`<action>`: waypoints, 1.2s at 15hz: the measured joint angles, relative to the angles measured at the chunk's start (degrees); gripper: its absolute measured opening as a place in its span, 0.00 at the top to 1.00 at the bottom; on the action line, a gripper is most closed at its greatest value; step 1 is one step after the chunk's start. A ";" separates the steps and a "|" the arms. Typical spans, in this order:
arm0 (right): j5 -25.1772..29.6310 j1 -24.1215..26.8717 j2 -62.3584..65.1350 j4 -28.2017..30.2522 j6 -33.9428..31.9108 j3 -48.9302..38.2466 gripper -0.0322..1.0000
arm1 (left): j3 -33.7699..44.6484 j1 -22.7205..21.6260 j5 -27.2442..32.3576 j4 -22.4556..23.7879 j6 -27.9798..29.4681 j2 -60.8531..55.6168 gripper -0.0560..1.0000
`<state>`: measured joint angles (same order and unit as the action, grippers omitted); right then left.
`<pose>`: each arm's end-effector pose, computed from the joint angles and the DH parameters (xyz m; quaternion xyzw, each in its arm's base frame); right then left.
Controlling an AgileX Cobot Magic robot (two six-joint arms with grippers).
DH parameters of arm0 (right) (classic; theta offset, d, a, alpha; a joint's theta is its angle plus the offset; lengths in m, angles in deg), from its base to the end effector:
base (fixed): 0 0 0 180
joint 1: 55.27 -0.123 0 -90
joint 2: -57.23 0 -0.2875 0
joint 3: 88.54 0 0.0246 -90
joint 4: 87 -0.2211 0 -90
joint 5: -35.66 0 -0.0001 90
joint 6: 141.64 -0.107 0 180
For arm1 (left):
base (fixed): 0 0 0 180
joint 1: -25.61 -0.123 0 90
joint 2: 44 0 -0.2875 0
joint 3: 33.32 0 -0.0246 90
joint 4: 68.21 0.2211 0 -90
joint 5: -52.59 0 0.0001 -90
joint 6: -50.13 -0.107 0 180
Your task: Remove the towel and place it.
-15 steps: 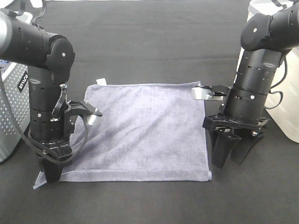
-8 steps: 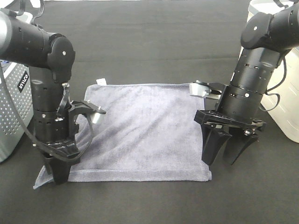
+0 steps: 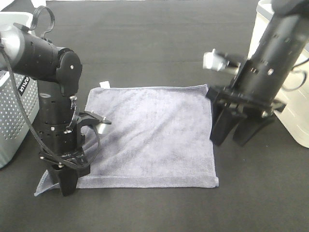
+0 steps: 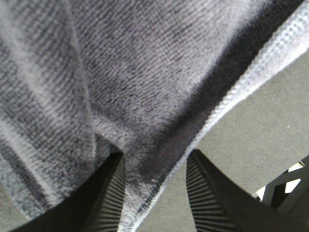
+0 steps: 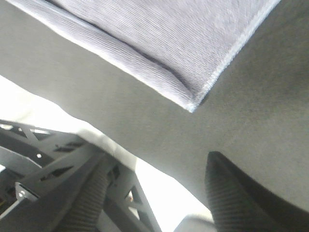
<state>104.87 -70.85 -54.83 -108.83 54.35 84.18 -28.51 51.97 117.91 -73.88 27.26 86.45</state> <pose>0.2793 0.1165 0.2030 0.1892 -0.9641 -0.1718 0.0726 0.2845 -0.1517 0.1022 -0.3835 -0.9052 0.0351 0.1796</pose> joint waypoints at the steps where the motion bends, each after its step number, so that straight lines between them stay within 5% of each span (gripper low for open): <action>1: 0.00 0.00 1.95 0.00 -0.52 0.00 0.40 | 0.00 0.00 0.11 -0.46 -0.06 0.23 0.57; 8: 0.06 0.00 16.10 0.00 -2.75 0.00 0.40 | 0.00 5.84 3.67 -2.81 -1.09 0.69 0.58; 16: -0.17 0.00 19.25 1.60 -3.78 -1.03 0.40 | 0.00 6.02 3.84 -0.57 4.35 -6.99 0.58; 18: -9.22 0.00 21.14 1.72 -3.78 -7.10 0.40 | 0.00 6.02 4.01 4.76 9.68 -13.24 0.58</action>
<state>95.64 -70.85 -33.68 -107.11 50.57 77.08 -28.51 57.98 121.92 -69.12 36.95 73.21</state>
